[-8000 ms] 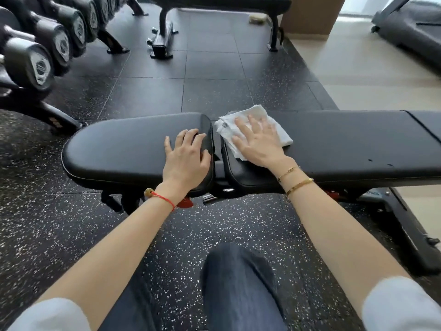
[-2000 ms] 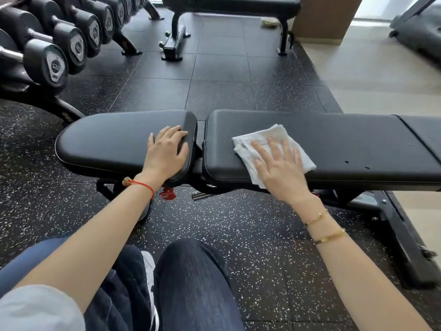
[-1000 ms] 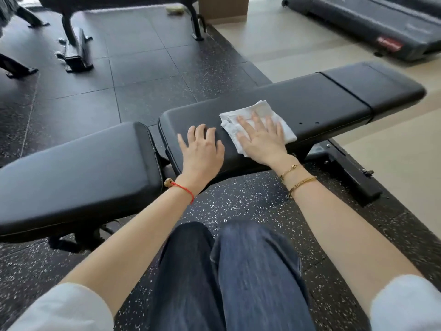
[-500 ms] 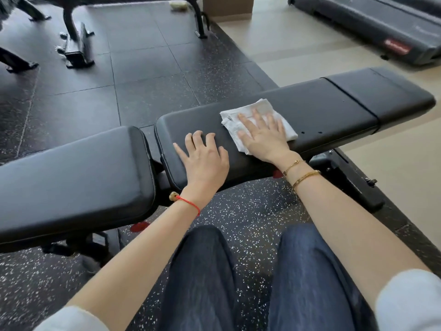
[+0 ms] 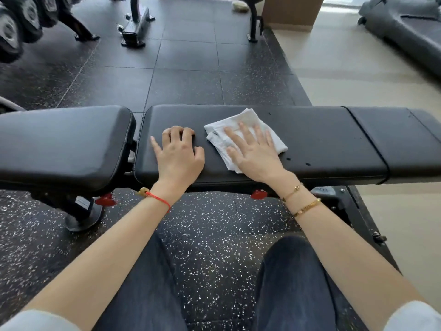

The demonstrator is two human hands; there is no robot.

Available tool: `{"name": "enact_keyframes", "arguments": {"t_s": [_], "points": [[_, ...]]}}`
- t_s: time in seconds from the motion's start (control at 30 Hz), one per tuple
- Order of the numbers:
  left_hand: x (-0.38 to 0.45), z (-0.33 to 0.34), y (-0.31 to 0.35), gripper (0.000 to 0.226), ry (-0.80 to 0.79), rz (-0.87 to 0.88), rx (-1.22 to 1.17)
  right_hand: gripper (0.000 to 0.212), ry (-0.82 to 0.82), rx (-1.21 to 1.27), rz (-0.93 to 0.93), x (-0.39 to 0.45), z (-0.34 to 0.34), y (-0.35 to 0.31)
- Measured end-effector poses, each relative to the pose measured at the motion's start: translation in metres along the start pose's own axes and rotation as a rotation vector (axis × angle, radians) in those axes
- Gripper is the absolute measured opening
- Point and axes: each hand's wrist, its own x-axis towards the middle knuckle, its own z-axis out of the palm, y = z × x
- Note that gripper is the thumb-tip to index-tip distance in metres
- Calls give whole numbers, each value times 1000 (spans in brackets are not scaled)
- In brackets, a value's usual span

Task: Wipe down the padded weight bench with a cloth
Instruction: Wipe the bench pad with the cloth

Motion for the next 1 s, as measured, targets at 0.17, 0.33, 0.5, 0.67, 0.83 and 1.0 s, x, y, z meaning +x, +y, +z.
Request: {"name": "enact_keyframes", "arguments": {"t_s": [0.17,0.33,0.5,0.67,0.83,1.0], "points": [[-2,11,25,33,65,-123,53,53,-15,16,42,11,-11,52],[-3,16,25,44,79,-114,85,55,-63,51,65,60,-18,45],[-3,18,25,42,103,-120,106,55,-58,-11,-161,51,-10,9],[-6,18,25,42,133,-107,135,53,-16,-12,-273,15,-7,48],[-5,20,25,42,146,-121,141,54,6,-7,-102,30,-14,102],[-6,22,24,44,134,-115,161,56,-48,26,-68,75,-18,73]]}}
